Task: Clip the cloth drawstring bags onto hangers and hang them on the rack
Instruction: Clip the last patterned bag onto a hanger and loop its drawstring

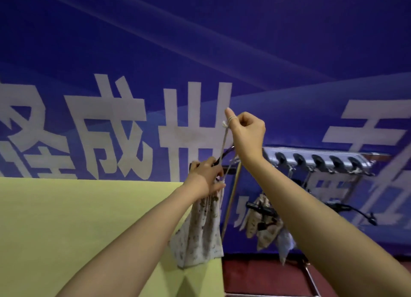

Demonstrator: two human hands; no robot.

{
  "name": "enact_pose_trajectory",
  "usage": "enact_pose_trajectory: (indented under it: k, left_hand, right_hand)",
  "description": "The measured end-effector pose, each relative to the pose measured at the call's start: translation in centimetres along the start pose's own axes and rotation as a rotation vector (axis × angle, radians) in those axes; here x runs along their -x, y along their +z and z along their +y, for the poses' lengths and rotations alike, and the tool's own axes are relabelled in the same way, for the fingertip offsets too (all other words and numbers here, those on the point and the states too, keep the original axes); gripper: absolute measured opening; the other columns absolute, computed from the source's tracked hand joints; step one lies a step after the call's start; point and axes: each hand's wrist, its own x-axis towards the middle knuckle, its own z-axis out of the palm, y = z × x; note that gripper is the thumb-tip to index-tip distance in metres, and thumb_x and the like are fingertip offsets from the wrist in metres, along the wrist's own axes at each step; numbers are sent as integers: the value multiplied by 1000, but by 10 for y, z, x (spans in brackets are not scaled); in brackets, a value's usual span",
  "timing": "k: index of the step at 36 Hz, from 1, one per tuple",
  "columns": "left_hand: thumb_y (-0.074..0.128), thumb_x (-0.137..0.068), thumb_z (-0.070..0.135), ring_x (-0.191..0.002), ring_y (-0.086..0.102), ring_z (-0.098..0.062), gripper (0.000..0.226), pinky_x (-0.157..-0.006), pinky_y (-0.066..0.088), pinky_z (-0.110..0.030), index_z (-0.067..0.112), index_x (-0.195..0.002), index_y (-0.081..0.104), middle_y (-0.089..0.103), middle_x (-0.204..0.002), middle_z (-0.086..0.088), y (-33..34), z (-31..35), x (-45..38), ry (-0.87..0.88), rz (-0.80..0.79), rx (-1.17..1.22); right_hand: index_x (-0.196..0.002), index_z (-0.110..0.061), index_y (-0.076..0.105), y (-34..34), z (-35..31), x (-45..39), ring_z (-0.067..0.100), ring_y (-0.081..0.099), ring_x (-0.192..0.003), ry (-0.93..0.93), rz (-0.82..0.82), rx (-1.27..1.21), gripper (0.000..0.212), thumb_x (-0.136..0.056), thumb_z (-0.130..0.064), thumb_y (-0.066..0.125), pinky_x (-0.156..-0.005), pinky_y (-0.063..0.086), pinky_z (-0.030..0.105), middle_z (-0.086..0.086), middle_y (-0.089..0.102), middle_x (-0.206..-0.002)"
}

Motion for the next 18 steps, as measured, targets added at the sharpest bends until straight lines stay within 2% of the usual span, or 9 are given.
enact_pose_trajectory:
  k: [4,7,9,13,16,18]
  left_hand:
    - [58,-89,37,-126,42,-17,25,-103,19,-31,21,-108,60,43,-131,2,21,54,-15,51,14,46]
    - [60,-88,34,-128,40,-16,25,-106,16,-30,21,-109,60,44,-132,3,38,91,-21,65,24,104]
    - [63,-87,31,-123,45,-19,25,-107,20,-31,20,-109,59,48,-130,2,46,112,-22,55,9,163]
    - [60,-89,23,-111,53,-24,17,-102,35,-34,23,-105,55,57,-120,3,66,148,-25,-4,-38,307]
    - [56,-91,23,-110,56,-23,14,-100,38,-35,21,-104,56,61,-117,1,78,175,-26,7,-70,353]
    - [54,-92,24,-104,59,-23,11,-97,38,-36,18,-101,60,63,-110,-2,85,191,-26,-2,-57,364]
  right_hand:
    - [-60,7,48,-57,2,-2,11,35,-48,3,7,10,51,-87,-32,65,-55,37,31,3,39,-48]
    - [-55,-4,46,-101,4,-2,7,33,-45,43,28,25,46,-87,-29,66,-56,37,29,-6,36,-43]
    - [-51,-11,41,-126,7,0,7,33,-44,75,27,45,47,-87,-28,66,-57,39,34,-8,35,-42]
    - [-55,-5,46,-173,20,3,25,49,-51,103,-7,88,45,-86,-29,67,-61,50,45,10,47,-48]
    - [-57,-1,50,-200,33,8,22,53,-49,170,-50,136,41,-85,-25,67,-60,52,40,13,54,-49]
    - [-59,3,49,-215,46,15,21,47,-51,223,-84,226,40,-83,-23,68,-57,44,38,18,52,-52]
